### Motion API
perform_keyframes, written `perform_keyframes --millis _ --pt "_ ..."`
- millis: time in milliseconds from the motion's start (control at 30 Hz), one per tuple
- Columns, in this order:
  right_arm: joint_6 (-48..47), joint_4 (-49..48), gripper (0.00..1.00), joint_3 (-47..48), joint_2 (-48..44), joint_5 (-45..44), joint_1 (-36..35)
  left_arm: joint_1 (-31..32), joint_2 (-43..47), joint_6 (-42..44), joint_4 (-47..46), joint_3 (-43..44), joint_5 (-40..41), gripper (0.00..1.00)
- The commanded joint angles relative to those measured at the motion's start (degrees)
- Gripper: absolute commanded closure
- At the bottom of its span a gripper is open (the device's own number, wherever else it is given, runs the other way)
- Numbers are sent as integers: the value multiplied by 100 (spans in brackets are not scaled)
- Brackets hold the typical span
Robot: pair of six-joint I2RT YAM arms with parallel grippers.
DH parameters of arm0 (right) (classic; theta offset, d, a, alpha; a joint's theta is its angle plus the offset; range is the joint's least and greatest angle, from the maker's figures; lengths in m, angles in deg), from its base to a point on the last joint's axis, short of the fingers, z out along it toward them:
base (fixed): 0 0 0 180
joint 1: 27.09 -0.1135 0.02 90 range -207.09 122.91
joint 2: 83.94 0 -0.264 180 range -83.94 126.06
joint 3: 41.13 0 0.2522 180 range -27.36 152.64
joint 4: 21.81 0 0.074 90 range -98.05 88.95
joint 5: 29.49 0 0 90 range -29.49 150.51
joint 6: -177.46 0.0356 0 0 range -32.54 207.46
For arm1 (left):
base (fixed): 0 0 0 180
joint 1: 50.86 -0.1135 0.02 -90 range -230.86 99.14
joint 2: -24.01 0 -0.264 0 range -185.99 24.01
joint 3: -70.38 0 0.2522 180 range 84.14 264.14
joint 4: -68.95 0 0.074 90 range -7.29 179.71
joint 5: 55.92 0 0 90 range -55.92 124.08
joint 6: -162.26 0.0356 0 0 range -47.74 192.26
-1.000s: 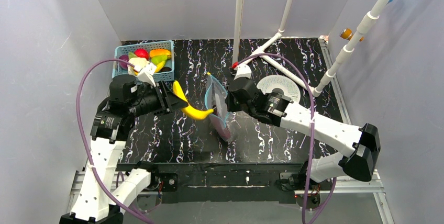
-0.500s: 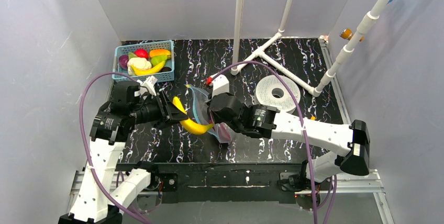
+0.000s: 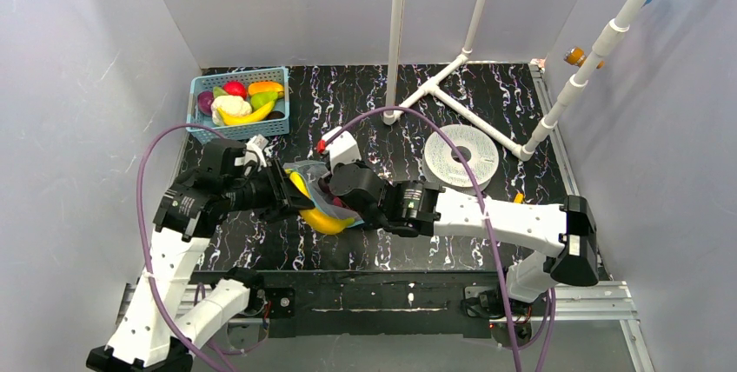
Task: Place the food in the zip-top bag and seal the zipper
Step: Place the fake fruit in the zipper food storage bag.
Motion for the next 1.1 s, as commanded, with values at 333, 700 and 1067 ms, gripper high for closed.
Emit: perform_keyframes --millis 333,700,1067 --pt "94 -404 99 344 214 -217 -163 402 686 -1873 -1489 -1087 430 100" --pt "120 -435 99 230 194 -386 -200 403 562 -1667 -753 -545 892 100" --pt "61 -628 99 360 344 -500 -200 423 639 -2409 -1521 -1475 142 100"
